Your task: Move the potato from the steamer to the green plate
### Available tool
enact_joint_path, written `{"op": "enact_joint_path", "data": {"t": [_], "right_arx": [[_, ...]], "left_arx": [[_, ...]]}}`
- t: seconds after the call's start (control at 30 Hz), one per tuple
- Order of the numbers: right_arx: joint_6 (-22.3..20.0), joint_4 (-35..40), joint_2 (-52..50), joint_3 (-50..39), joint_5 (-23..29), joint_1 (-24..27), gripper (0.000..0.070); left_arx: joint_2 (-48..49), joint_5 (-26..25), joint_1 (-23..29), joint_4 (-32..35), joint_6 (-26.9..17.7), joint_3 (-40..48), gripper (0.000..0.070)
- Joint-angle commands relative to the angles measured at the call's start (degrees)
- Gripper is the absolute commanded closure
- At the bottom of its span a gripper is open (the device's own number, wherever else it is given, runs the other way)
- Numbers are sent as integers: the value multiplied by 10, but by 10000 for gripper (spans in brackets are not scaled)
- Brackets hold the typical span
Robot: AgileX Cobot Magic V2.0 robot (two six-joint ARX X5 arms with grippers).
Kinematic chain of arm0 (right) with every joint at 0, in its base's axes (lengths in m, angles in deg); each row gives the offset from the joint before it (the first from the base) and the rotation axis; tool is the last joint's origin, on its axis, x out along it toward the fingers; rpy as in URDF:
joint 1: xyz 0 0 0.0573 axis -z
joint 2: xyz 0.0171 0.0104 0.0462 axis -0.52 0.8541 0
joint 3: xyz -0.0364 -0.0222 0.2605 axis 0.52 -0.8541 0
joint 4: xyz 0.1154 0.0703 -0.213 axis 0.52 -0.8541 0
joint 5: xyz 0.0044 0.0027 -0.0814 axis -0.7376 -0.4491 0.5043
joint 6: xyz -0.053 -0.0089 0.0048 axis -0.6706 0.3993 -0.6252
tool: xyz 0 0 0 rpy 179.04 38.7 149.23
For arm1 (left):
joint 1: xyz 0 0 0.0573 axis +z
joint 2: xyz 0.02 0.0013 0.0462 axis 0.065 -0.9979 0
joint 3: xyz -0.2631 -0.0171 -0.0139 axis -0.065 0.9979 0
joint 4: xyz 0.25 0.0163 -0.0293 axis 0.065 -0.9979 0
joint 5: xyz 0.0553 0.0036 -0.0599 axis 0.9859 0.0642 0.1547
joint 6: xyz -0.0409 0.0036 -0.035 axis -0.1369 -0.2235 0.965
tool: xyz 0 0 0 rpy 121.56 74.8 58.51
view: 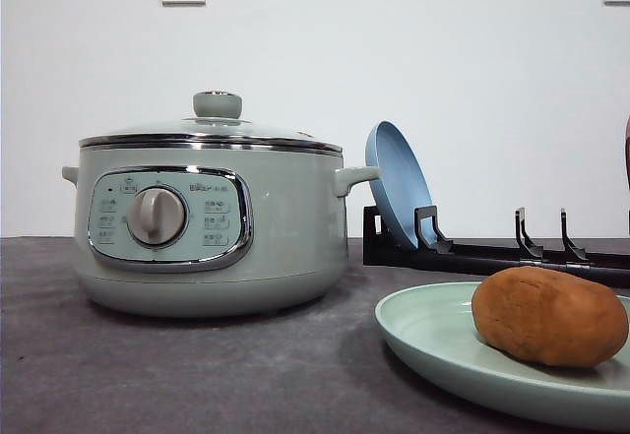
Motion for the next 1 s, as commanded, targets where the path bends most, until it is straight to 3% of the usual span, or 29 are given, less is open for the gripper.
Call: {"op": "enact_joint_path", "data": {"t": [0.0, 0.2, 0.97], "right_arx": [[7, 6, 0, -8, -1, 3, 700], [31, -5, 0, -36, -1, 5, 700], [32, 6, 0, -35, 3, 5, 700]], "left_arx": [[1, 1, -1, 2, 4, 12, 683], [1, 1, -1, 2, 4, 12, 683], [1, 1, -1, 2, 4, 12, 683]]}}
